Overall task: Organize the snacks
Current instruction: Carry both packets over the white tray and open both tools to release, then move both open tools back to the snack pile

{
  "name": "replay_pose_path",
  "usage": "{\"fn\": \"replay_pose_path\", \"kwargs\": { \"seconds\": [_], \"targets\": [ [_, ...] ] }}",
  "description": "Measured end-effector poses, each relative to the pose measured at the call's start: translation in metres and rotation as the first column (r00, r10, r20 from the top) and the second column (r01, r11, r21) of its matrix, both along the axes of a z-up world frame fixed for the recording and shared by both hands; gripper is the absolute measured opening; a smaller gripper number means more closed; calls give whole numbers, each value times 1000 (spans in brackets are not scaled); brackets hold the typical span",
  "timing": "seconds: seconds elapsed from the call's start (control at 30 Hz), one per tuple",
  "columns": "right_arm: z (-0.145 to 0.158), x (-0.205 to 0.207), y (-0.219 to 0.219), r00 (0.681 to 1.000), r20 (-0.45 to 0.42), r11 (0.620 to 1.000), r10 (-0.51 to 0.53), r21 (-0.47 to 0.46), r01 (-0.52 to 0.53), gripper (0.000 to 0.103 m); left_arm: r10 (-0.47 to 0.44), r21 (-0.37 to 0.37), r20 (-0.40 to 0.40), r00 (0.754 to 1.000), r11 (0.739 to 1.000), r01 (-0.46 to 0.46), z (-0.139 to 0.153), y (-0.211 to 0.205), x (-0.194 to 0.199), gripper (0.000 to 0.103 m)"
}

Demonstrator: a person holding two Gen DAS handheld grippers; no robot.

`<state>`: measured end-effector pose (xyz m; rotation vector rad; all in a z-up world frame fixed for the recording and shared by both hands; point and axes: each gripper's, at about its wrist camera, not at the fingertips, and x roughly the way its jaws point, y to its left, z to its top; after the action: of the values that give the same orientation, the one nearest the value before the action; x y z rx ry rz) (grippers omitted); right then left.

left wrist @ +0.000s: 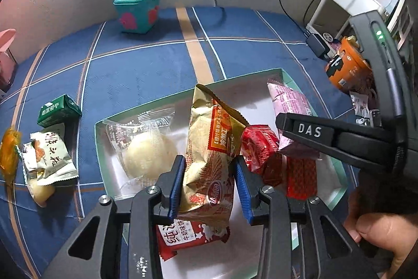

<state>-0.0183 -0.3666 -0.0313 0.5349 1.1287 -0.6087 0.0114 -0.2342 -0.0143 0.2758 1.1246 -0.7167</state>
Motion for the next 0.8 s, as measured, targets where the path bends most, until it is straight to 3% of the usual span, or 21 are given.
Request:
{"fn": "replay_pose_path", "kwargs": {
  "seconds": [0.07, 0.1, 0.13, 0.23, 0.5, 0.6, 0.8],
  "targets": [
    [1, 1, 1, 1000, -3, 1000, 2, 3, -2, 42, 5, 6, 5, 1000, 1000, -5, 0, 1, 2, 47],
    [1, 1, 1, 1000, -6, 1000, 6, 4, -6, 43, 9, 5, 7, 1000, 1000, -9, 0, 2, 2, 63],
    [1, 2, 2, 1000, -9, 1000, 10, 5, -10, 47, 15, 3, 12, 1000, 1000, -15, 1, 3, 2, 72],
    [3, 5, 1, 1000, 1, 1000, 8, 18, -8, 66, 24, 7, 30, 999, 1000, -24, 7, 5, 4, 72],
    [14, 3, 4, 1000, 23, 1000, 2, 14, -2, 72, 170, 73, 27, 985, 982, -172, 9, 31, 23, 83],
    [18, 4, 9, 1000, 20, 1000, 13, 2, -13, 85, 256, 76, 43, 966, 963, -259, 13, 50, 33, 94],
    [25, 11, 23, 998, 30, 999, 49, -9, -49, 86, 432, 71, 45, 901, 898, -434, 15, 93, 58, 101]
  ]
}}
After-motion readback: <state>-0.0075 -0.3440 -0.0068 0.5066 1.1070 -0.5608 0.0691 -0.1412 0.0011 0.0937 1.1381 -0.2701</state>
